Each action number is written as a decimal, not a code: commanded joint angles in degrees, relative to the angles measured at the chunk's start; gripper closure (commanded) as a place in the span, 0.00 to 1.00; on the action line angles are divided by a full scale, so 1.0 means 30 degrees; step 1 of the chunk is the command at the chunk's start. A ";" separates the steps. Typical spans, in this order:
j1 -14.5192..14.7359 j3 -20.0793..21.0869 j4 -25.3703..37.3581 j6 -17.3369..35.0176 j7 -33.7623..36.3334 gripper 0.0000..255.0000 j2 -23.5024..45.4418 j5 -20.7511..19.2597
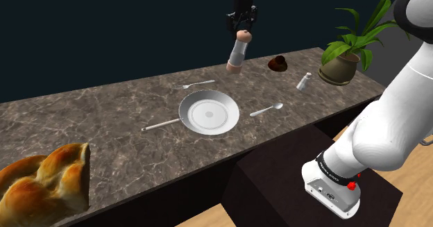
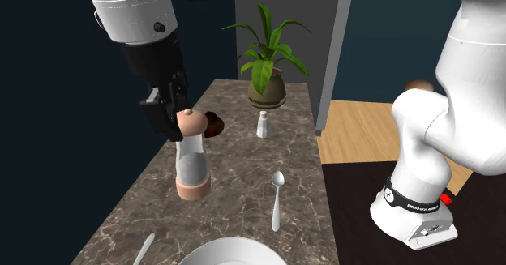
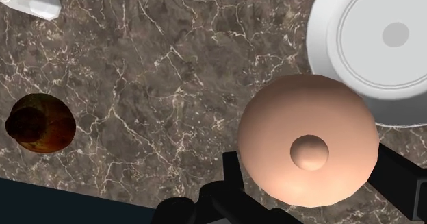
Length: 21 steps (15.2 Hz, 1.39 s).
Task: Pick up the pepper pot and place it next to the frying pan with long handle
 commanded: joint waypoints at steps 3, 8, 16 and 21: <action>0.0002 0.0005 -0.1134 0.1080 0.0154 1.00 -0.0056 -0.0018; -0.0013 -0.0002 -0.2307 0.2328 0.0305 1.00 0.0028 -0.0040; -0.0040 -0.0017 -0.3924 0.4277 0.0536 1.00 0.0373 -0.0081; -0.0060 -0.0027 -0.4785 0.5471 0.0676 1.00 0.0714 -0.0109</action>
